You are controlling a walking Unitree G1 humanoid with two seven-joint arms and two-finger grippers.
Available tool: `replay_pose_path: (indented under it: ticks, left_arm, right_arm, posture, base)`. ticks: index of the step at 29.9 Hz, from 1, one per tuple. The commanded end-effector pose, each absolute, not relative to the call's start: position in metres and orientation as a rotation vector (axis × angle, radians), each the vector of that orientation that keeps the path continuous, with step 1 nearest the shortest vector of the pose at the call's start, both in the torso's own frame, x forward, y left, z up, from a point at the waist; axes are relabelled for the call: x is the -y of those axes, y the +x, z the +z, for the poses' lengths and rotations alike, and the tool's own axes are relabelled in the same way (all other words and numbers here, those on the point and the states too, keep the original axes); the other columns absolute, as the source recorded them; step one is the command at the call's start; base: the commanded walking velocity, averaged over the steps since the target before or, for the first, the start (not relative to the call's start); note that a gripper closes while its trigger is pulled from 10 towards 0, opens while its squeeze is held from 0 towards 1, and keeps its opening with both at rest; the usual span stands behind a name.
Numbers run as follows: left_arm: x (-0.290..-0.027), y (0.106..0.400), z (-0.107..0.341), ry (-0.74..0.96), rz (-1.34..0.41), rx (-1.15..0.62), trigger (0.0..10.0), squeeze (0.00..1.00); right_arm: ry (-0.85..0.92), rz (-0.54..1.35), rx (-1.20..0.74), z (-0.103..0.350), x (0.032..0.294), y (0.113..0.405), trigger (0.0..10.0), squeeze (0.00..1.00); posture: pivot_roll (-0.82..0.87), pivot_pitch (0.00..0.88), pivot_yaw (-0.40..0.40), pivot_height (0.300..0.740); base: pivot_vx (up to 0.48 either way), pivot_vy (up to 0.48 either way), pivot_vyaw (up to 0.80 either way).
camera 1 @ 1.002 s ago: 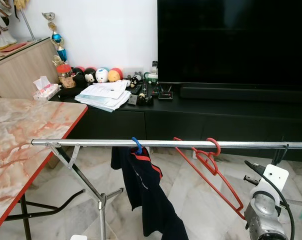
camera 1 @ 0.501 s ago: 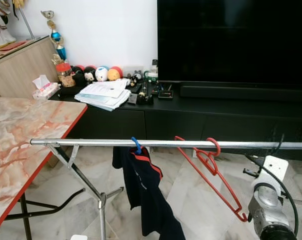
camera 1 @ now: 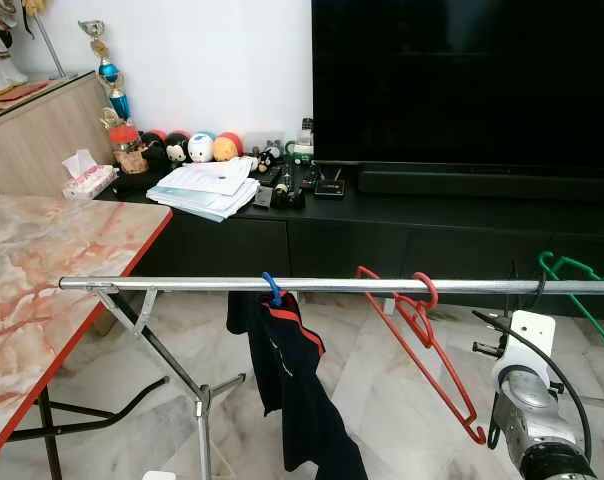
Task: Hang hanger
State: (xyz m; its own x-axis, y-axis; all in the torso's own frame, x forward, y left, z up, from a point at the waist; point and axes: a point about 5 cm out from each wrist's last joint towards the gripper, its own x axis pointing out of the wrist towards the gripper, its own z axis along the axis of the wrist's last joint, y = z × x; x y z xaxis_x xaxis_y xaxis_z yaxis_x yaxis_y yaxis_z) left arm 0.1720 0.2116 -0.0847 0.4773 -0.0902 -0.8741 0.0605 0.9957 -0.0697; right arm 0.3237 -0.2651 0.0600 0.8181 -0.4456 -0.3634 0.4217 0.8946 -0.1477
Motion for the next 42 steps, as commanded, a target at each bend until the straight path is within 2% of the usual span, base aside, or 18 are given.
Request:
replay_pose_path:
  ticks: [1,13,23,24,25,26,33,42]
  left_arm:
    - [-0.218,0.171,-0.084,-0.007,-0.085,-1.081,10.0,0.0]
    - [-0.217,0.171,-0.084,-0.014,-0.086,-1.076,10.0,0.0]
    - [-0.22,0.171,-0.084,-0.001,-0.048,-1.047,10.0,0.0]
    - [-0.22,0.171,-0.084,0.012,-0.047,-1.046,10.0,0.0]
    - [-0.22,0.171,-0.084,0.012,-0.047,-1.046,10.0,0.0]
    - [-0.221,0.171,-0.084,0.021,-0.051,-1.047,10.0,0.0]
    - [-0.224,0.17,-0.083,0.039,-0.036,-1.044,10.0,0.0]
    - [-0.219,0.17,-0.084,0.018,-0.041,-1.042,10.0,0.0]
  right_arm:
    - [-0.051,-0.463,-0.351,0.065,0.26,0.326,10.0,1.0]
    - [-0.106,-0.457,-0.242,0.061,0.252,0.304,10.0,1.0]
    - [-0.117,-0.436,-0.053,0.08,0.245,0.276,10.0,1.0]
    - [-0.135,-0.413,-0.021,0.084,0.242,0.271,10.0,0.53]
    - [-0.135,-0.413,-0.021,0.084,0.242,0.271,10.0,0.53]
    - [-0.152,-0.355,-0.001,0.088,0.235,0.266,10.0,0.0]
    - [-0.212,-0.105,-0.027,0.083,0.21,0.257,10.0,0.0]
    - [-0.172,-0.164,-0.066,0.082,0.22,0.264,10.0,0.0]
  posture:
    - [-0.06,0.0,0.092,0.74]
    - [-0.07,0.0,0.084,0.74]
    - [-0.08,0.0,0.085,0.74]
    - [-0.08,0.0,0.084,0.74]
    - [-0.08,0.0,0.084,0.74]
    - [-0.09,0.0,0.086,0.74]
    - [-0.1,0.0,0.077,0.74]
    - [-0.09,0.0,0.065,0.74]
  base:
    - [0.0,0.0,0.0]
    - [0.0,0.0,0.0]
    - [0.0,0.0,0.0]
    - [0.0,0.0,0.0]
    - [0.0,0.0,0.0]
    - [0.0,0.0,0.0]
    - [0.0,0.0,0.0]
    - [0.0,0.0,0.0]
